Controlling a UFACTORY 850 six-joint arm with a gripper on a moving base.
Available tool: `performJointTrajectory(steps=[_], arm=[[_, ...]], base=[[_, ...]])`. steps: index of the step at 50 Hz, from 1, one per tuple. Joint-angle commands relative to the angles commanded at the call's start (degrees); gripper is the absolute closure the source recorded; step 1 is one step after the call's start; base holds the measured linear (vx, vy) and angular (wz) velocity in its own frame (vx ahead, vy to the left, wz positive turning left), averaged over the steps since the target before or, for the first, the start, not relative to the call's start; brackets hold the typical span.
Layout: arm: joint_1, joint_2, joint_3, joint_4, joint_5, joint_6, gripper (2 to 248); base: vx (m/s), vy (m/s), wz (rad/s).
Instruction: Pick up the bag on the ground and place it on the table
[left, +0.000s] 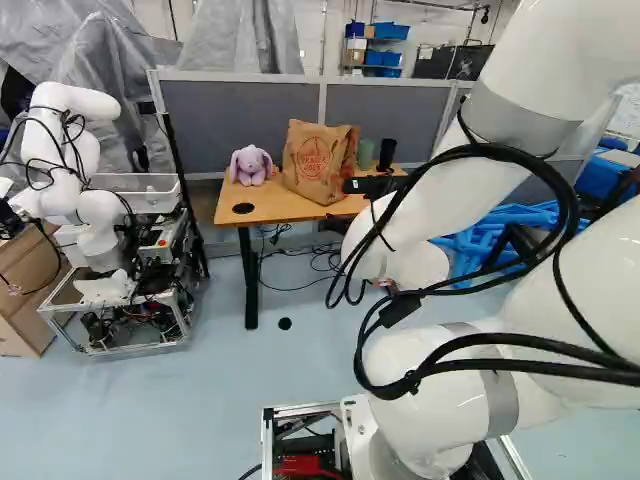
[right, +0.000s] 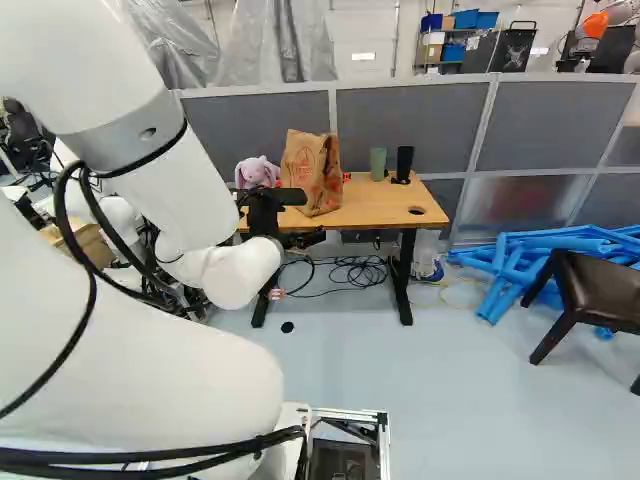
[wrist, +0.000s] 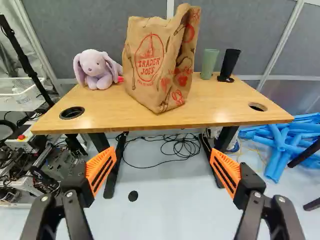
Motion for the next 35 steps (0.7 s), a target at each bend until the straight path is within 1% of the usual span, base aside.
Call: performJointTrajectory(steps=[35], arm=[[0.00,0.00,0.00,0.00,0.00,0.00,3]], base=[[0.000,0.000,0.000]])
